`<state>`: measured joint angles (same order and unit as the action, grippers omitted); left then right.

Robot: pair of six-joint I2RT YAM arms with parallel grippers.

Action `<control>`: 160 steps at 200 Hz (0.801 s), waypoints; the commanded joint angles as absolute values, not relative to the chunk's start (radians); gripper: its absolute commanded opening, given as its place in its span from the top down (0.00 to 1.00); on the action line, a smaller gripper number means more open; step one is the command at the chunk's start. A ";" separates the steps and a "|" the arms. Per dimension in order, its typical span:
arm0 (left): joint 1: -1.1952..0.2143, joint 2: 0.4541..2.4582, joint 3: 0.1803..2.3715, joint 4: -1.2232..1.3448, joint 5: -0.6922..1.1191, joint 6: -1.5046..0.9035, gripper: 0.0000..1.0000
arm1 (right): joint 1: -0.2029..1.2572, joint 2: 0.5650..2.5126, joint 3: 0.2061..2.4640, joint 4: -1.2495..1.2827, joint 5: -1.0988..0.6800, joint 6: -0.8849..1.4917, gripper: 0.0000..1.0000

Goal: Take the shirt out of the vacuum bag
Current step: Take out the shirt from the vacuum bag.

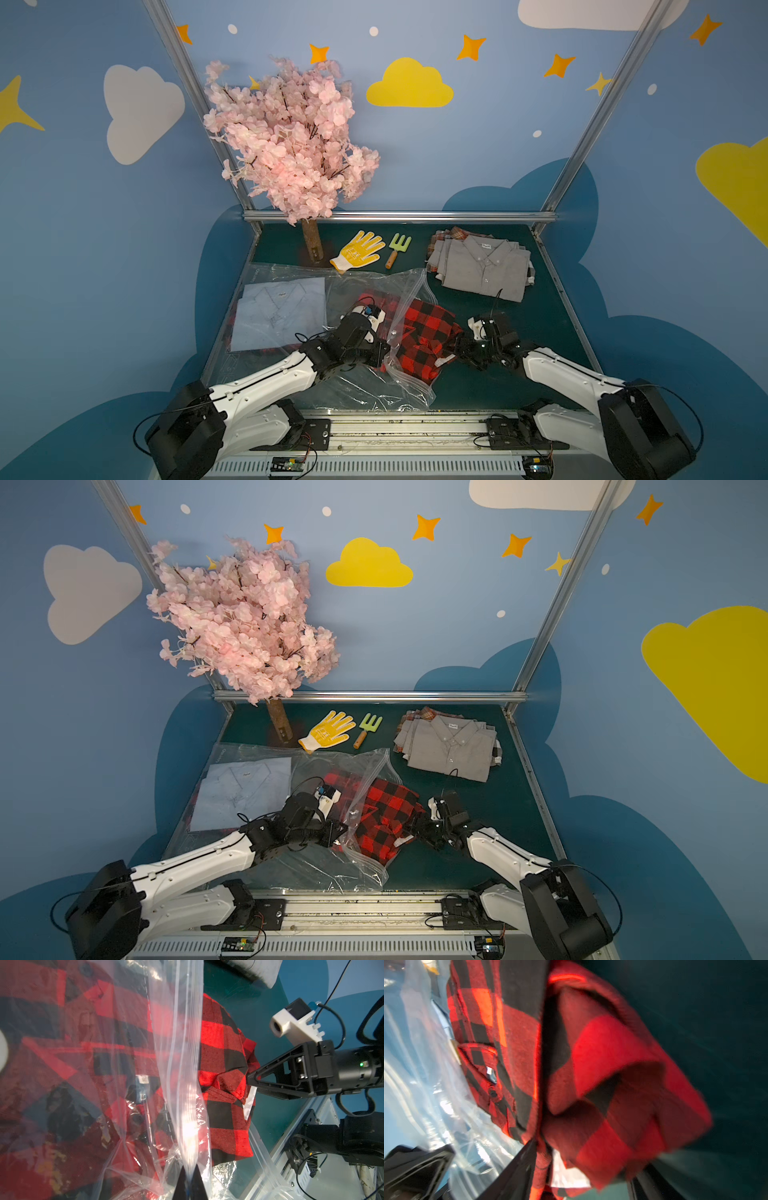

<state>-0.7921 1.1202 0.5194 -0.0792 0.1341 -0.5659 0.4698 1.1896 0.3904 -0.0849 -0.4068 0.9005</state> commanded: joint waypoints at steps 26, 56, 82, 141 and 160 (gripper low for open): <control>-0.793 1.141 0.498 -0.057 0.167 -0.566 0.96 | 0.483 1.246 0.424 0.021 -0.400 0.907 0.33; -0.798 1.177 0.479 -0.025 0.183 -0.583 0.96 | 0.491 1.234 0.426 0.008 -0.388 0.898 0.33; -0.805 1.212 0.473 0.001 0.190 -0.592 0.96 | 0.490 1.200 0.413 -0.026 -0.379 0.896 0.33; -0.826 1.287 0.469 0.064 0.208 -0.600 0.96 | 0.479 1.144 0.393 -0.078 -0.360 0.889 0.33; -0.836 1.313 0.471 0.083 0.209 -0.603 0.97 | 0.477 1.140 0.399 -0.085 -0.357 0.893 0.33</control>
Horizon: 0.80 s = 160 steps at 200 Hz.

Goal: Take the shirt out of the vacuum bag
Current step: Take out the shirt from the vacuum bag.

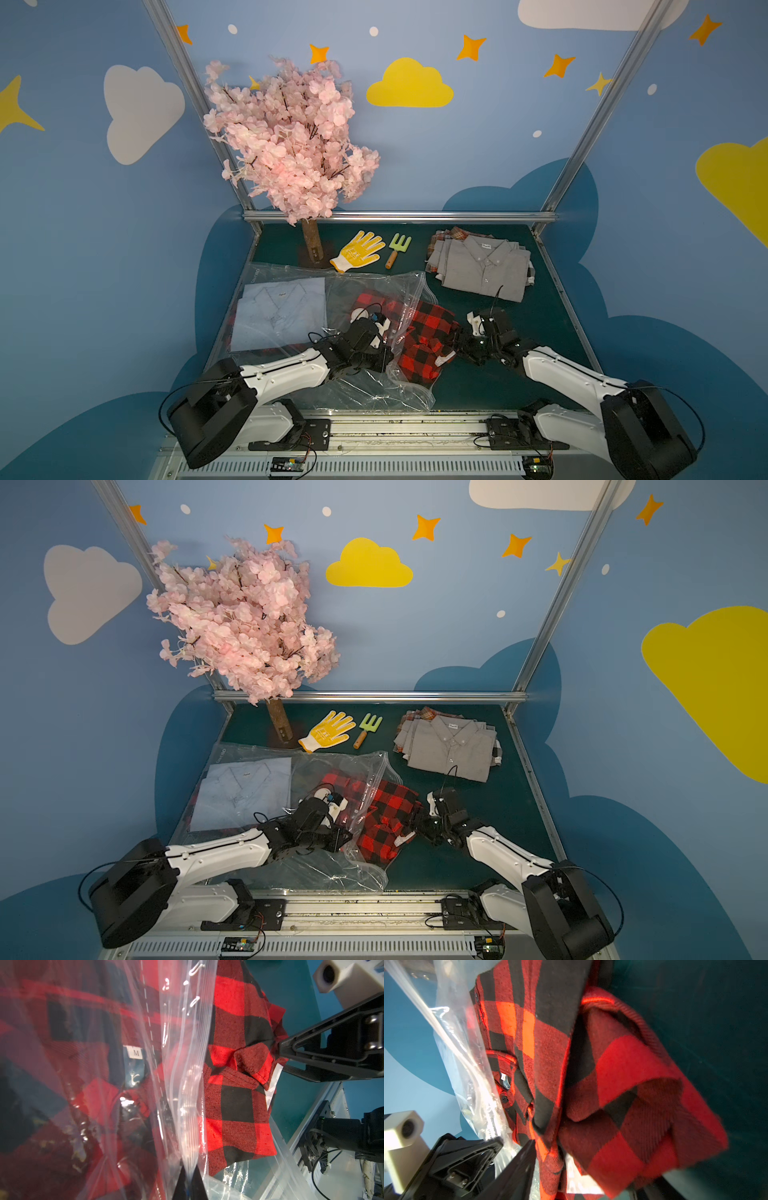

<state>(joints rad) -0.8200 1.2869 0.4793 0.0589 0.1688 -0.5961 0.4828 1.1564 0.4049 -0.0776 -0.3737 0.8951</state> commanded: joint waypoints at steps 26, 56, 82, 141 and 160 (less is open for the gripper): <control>-0.843 1.337 0.467 0.104 0.210 -0.609 0.97 | 0.477 1.152 0.402 -0.101 -0.351 0.894 0.32; -0.848 1.352 0.469 0.113 0.210 -0.611 0.96 | 0.477 1.214 0.395 -0.038 -0.386 0.877 0.32; -0.853 1.364 0.472 0.115 0.212 -0.611 0.97 | 0.478 1.278 0.394 0.084 -0.421 0.897 0.32; -0.858 1.389 0.479 0.120 0.206 -0.612 0.97 | 0.492 1.319 0.430 0.128 -0.435 0.890 0.33; -0.857 1.400 0.487 0.118 0.210 -0.608 0.97 | 0.493 1.334 0.434 0.135 -0.437 0.889 0.33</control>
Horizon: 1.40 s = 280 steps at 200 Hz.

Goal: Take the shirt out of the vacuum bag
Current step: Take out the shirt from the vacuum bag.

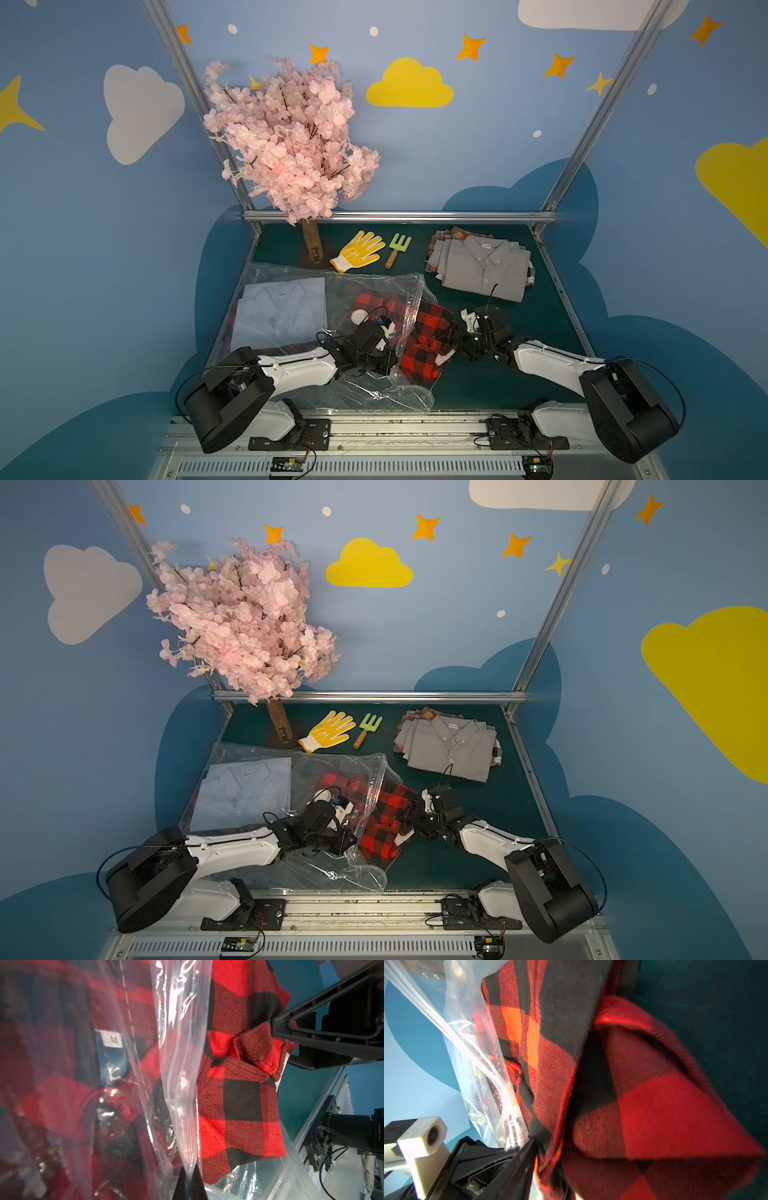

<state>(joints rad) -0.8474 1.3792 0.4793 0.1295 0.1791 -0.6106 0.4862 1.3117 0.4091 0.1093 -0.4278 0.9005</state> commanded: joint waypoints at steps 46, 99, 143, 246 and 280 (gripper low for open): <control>-0.857 1.405 0.500 0.106 0.203 -0.601 0.97 | 0.496 1.234 0.401 0.122 -0.453 0.897 0.33; -0.856 1.436 0.515 0.108 0.211 -0.597 0.97 | 0.500 1.215 0.394 0.095 -0.451 0.874 0.33; -0.857 1.434 0.525 0.097 0.211 -0.594 0.97 | 0.501 1.365 0.460 0.126 -0.468 0.866 0.33; -0.818 1.064 0.509 -0.203 -0.038 -0.566 0.95 | 0.474 1.307 0.550 -0.049 -0.467 0.777 1.00; -0.792 1.084 0.497 -0.179 0.009 -0.565 0.95 | 0.471 1.264 0.575 -0.090 -0.522 0.775 1.00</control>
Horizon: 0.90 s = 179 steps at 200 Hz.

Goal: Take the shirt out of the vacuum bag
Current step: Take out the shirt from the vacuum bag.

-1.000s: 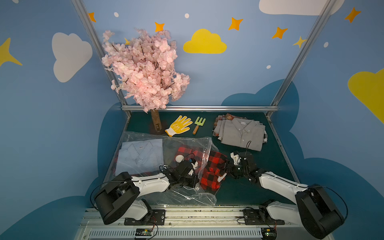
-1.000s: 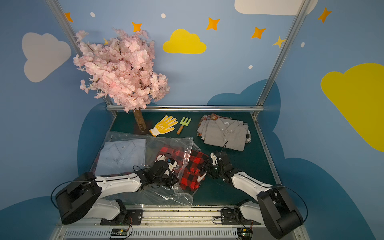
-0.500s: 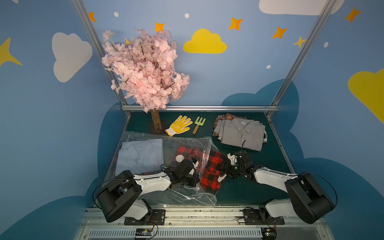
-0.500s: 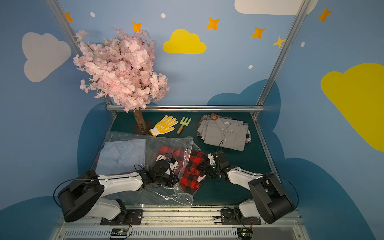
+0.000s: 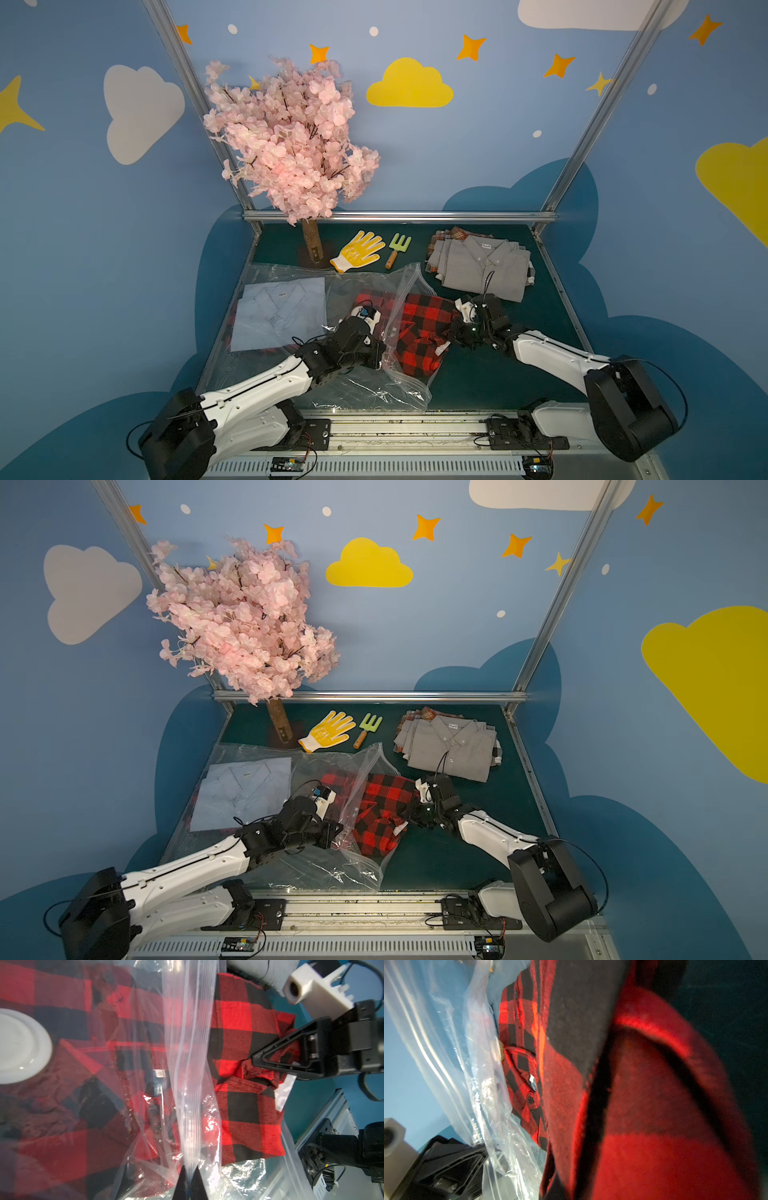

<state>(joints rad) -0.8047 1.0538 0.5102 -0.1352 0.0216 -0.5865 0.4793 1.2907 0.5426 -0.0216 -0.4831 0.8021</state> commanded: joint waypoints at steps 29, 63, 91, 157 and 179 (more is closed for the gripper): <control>-0.792 1.173 0.505 -0.093 0.082 -0.567 0.96 | 0.479 1.270 0.617 -0.119 -0.582 0.772 1.00; -0.794 1.269 0.548 -0.050 0.138 -0.574 0.96 | 0.495 1.288 0.700 -0.210 -0.612 0.731 1.00; -0.805 1.322 0.567 -0.019 0.154 -0.577 0.96 | 0.498 1.292 0.730 -0.271 -0.614 0.720 1.00; -0.821 1.384 0.580 0.003 0.150 -0.580 0.97 | 0.496 1.306 0.755 -0.427 -0.623 0.660 0.74; -0.821 1.403 0.587 0.003 0.153 -0.577 0.97 | 0.497 1.298 0.762 -0.475 -0.632 0.642 0.63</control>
